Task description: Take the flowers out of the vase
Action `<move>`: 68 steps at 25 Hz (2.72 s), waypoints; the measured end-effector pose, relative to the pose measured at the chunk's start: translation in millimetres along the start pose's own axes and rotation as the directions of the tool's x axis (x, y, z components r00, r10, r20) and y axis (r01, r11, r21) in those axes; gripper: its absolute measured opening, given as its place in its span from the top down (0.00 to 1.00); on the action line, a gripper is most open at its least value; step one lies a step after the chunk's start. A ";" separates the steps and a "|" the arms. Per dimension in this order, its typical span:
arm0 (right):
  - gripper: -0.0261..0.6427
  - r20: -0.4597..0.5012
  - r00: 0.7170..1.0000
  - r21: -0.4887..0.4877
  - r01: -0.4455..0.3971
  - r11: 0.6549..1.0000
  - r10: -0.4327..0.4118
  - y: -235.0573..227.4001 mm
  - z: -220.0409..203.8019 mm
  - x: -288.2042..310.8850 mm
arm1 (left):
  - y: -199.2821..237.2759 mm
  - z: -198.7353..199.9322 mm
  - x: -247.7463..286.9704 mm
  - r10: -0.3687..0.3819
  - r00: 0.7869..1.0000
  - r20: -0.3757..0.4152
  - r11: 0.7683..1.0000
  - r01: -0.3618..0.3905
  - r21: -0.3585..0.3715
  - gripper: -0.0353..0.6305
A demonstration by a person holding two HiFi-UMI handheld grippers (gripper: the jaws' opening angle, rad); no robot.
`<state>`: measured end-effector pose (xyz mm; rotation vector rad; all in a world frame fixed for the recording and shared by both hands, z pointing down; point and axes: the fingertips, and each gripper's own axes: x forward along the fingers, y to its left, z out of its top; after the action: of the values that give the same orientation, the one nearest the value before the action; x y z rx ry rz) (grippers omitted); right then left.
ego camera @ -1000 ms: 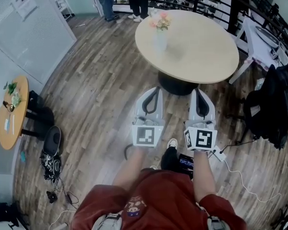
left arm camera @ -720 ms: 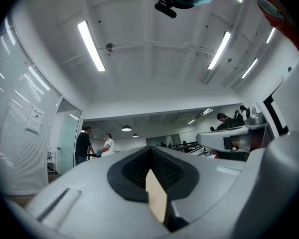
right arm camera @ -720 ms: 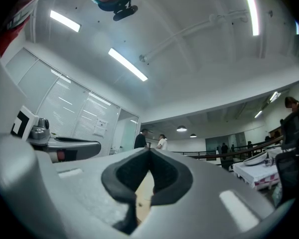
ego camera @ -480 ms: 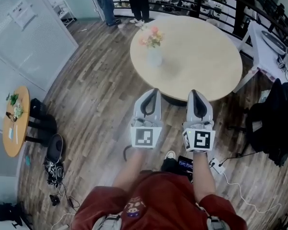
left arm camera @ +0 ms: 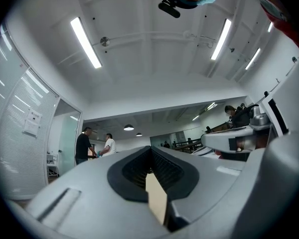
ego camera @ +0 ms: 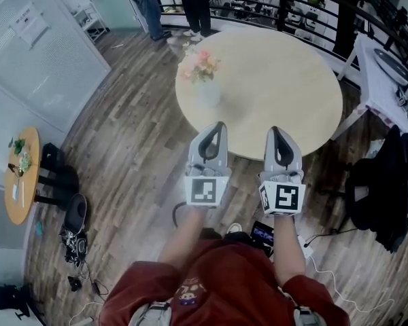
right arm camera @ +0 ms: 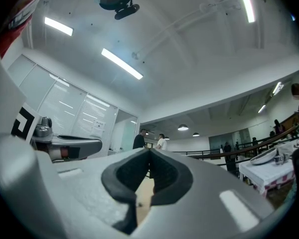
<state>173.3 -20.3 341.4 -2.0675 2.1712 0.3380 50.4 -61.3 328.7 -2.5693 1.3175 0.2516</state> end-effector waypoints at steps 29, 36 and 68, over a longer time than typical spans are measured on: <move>0.96 -0.044 0.999 -0.031 -0.001 1.000 -0.001 6.8 -57.1 186.3 | 111.2 -64.9 142.1 -0.013 1.000 0.003 1.000 0.013 -0.023 0.94; 0.96 -0.058 0.998 -0.050 -0.008 0.999 0.005 27.5 -67.2 230.2 | 159.8 -79.9 162.5 0.001 1.000 0.000 0.999 -0.001 -0.039 0.94; 0.77 -0.178 0.937 0.080 -0.292 0.953 0.302 79.4 -146.3 266.1 | 222.2 -113.5 136.0 0.255 0.960 -0.115 0.967 -0.255 0.012 0.94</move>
<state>88.4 -310.8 424.5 -1.8075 2.5803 0.1133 -47.2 -324.7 371.5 -2.4446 1.6940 0.1507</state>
